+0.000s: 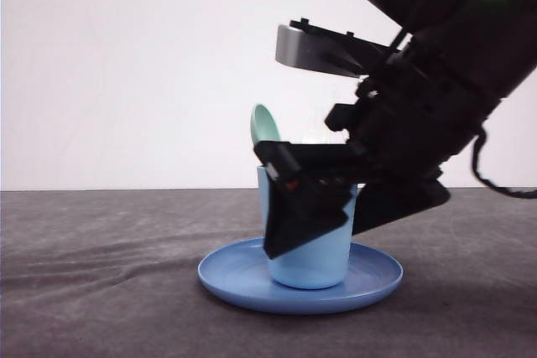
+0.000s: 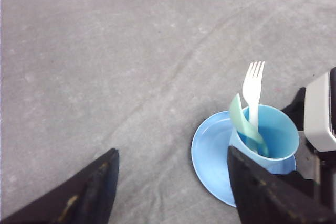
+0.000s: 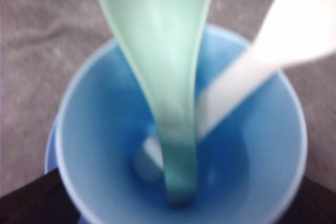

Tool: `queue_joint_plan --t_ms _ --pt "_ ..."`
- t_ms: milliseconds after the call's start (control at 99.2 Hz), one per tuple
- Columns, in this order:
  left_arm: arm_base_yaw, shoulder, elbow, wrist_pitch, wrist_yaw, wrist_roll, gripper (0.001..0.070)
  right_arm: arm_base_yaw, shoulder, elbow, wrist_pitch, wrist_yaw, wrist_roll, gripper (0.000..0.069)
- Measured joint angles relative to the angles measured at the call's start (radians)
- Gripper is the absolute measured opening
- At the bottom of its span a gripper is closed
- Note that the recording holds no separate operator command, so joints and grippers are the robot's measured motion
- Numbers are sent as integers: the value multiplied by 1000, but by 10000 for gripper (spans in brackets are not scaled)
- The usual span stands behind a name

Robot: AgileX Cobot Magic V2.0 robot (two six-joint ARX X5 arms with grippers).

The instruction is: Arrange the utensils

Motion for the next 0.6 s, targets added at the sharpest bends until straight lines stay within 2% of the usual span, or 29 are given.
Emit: queue_joint_plan --t_ms 181,383,474,605 --pt "0 0 0 -10 0 0 395 0 -137 4 -119 3 0 567" --pt "0 0 0 -10 0 0 395 0 -370 15 -299 3 3 567" --pt "0 0 0 -10 0 0 395 0 -481 53 -402 10 4 567" --pt "0 0 0 -10 0 -1 395 0 -607 150 -545 68 8 567"
